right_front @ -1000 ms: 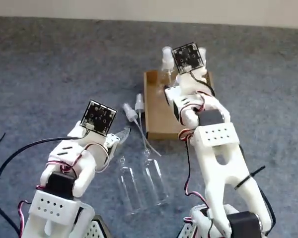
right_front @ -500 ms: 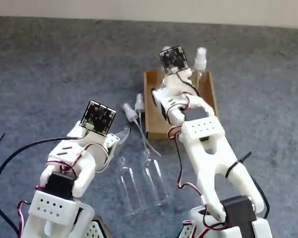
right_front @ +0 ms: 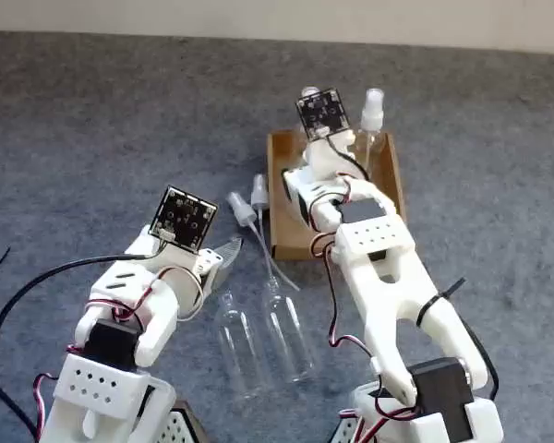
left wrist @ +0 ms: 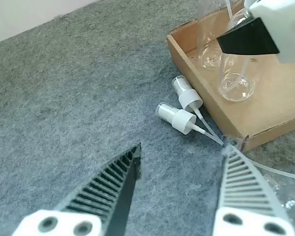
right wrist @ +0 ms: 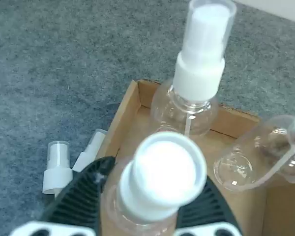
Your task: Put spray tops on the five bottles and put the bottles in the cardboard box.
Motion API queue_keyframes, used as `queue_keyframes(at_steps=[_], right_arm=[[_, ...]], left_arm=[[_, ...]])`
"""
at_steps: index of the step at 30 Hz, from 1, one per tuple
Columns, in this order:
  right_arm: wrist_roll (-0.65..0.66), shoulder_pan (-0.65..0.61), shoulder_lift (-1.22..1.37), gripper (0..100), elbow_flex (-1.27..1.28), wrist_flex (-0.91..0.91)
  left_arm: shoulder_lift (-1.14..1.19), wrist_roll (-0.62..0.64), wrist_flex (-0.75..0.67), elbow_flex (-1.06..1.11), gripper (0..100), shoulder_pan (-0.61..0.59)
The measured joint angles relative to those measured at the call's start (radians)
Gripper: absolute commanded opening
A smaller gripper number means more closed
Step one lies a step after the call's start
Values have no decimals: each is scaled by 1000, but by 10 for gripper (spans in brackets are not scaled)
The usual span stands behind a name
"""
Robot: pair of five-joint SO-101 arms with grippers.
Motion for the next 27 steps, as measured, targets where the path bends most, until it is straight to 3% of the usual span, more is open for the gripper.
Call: queue_keyframes(at_steps=[6,18,27], right_arm=[[0,-34,0,167,32,-2],[-2,-37,-2,175,32,-2],[-2,-37,-2,279,32,-2]], left_arm=[[0,0,0,0,236,0],[0,0,0,0,236,0],[0,0,0,0,236,0]])
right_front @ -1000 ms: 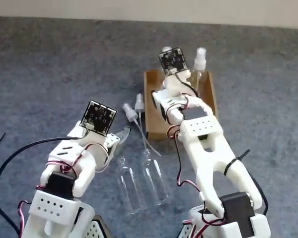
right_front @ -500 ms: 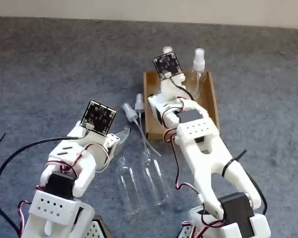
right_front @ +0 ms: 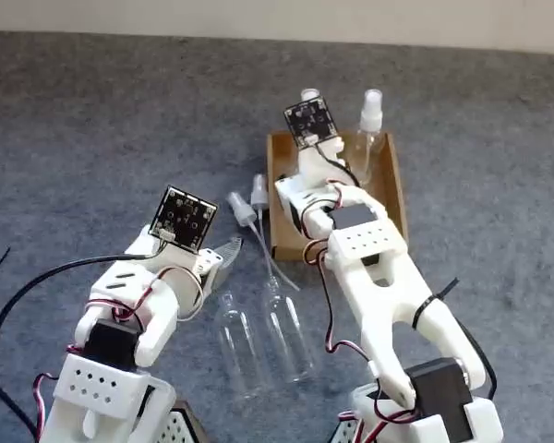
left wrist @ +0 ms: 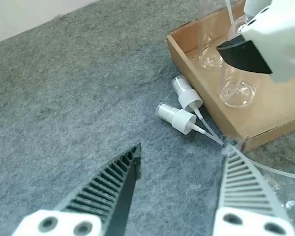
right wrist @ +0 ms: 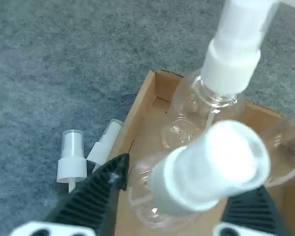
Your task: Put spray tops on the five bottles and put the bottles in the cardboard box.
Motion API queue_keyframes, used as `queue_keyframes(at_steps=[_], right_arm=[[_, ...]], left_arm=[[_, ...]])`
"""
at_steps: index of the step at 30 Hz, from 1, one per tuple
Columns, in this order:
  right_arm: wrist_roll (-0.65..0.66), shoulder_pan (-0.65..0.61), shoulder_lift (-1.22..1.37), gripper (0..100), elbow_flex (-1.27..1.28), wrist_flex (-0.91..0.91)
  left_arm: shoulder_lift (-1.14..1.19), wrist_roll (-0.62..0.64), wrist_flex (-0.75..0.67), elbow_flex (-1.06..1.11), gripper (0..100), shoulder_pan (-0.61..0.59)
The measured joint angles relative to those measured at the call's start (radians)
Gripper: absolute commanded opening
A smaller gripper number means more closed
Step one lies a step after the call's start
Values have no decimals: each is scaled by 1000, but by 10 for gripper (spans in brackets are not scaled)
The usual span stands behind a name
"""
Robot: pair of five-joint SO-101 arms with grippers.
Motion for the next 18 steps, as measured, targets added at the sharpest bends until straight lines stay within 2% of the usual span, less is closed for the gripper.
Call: queue_keyframes(at_steps=[10,14,18], right_arm=[[0,0,-44,279,0,6],[0,0,-195,279,0,150],[0,-2,-328,279,-34,400]], left_arm=[[0,0,0,0,237,0],[0,0,0,0,236,0],[0,0,0,0,235,0]])
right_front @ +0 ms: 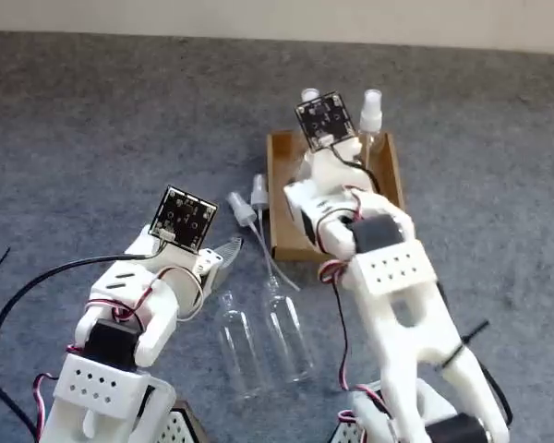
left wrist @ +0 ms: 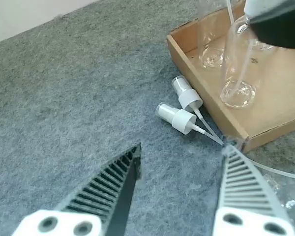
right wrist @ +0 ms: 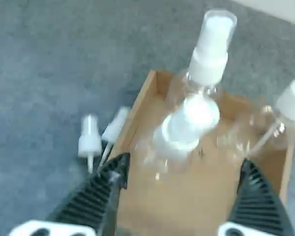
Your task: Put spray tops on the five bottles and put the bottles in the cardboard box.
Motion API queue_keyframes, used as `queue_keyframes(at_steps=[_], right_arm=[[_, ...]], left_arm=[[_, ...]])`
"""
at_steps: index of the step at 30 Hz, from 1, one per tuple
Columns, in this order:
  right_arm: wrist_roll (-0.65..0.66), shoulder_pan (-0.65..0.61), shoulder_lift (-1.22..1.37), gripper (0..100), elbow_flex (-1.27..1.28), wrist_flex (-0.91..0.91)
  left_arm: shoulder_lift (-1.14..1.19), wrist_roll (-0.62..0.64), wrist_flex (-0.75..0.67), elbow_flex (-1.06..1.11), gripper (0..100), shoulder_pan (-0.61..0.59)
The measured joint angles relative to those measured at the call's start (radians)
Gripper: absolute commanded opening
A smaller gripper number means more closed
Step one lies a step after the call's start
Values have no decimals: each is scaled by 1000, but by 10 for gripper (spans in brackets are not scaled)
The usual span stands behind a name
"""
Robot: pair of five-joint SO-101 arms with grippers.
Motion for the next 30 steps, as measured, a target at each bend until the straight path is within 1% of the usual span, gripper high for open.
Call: queue_keyframes(at_steps=[3,5,7,10,13,15,17,21,23,27,28,30], right_arm=[[0,-12,-41,279,-64,206],[0,-43,-43,279,-110,347],[0,-103,-41,279,-133,462],[-2,-229,-5,279,-112,519],[-48,-318,52,279,-60,522],[-69,-345,87,279,-26,502],[-78,-353,120,279,5,482],[-97,-358,133,279,81,422],[-123,-371,140,279,132,376],[-129,-394,140,276,253,288],[-129,-394,140,269,281,273],[-129,-396,140,217,324,245]], left_arm=[[0,0,0,0,235,-2],[0,0,0,0,235,-18],[0,0,0,-3,236,-72],[17,0,0,-68,238,-195],[92,-8,14,-158,238,-327],[173,-29,35,-207,238,-400],[273,-41,49,-250,238,-443],[445,-71,54,-334,237,-482],[511,-72,54,-370,236,-485],[603,-72,54,-416,235,-485],[623,-72,54,-427,235,-485],[657,-72,54,-446,235,-485]])
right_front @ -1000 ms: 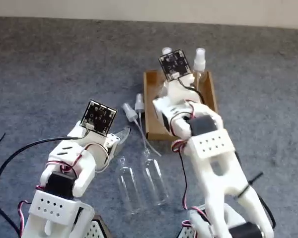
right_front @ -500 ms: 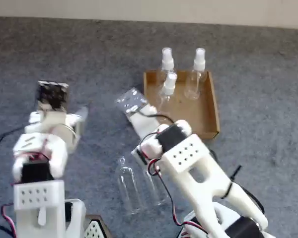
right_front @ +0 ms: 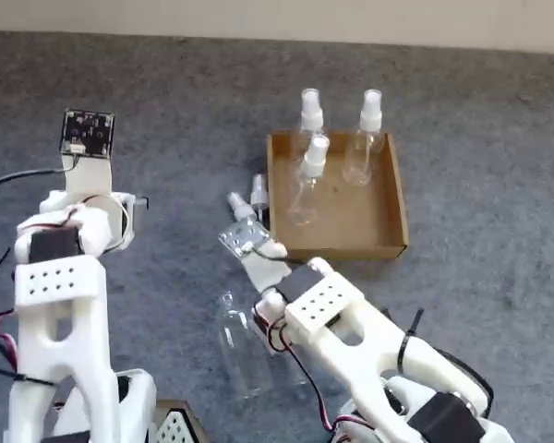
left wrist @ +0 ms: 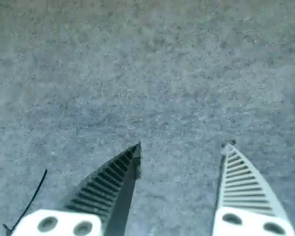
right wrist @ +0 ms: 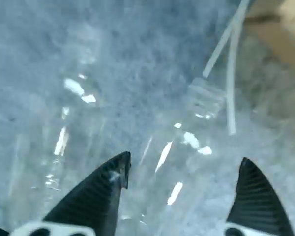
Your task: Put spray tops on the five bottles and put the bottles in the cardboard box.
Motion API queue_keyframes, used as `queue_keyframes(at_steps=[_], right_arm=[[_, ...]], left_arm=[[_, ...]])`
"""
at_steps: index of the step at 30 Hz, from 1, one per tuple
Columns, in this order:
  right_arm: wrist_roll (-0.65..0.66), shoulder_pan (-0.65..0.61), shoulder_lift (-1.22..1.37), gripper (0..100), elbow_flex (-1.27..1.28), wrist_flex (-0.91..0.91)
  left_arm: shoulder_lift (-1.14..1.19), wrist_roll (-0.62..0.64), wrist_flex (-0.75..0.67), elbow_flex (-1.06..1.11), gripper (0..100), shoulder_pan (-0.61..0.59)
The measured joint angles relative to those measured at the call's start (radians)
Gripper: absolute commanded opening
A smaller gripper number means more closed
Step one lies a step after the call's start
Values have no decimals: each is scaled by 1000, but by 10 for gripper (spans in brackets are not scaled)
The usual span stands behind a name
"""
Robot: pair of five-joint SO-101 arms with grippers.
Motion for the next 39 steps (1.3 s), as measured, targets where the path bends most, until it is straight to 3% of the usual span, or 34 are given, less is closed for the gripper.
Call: queue_keyframes(at_steps=[5,9,20,24,28,36,39], right_arm=[[0,2,0,41,44,-35],[74,77,0,22,44,-32],[557,697,-295,22,-195,324],[717,945,-288,22,-285,321],[773,1103,-150,22,-288,184],[781,1157,276,22,-339,-21],[769,1157,387,23,-367,-78]], left_arm=[[86,21,37,-74,235,23],[170,78,101,-160,235,97],[517,417,109,-388,235,267],[660,540,109,-496,234,321],[790,617,109,-565,234,368],[959,707,109,-686,232,450],[1005,726,109,-712,178,462]])
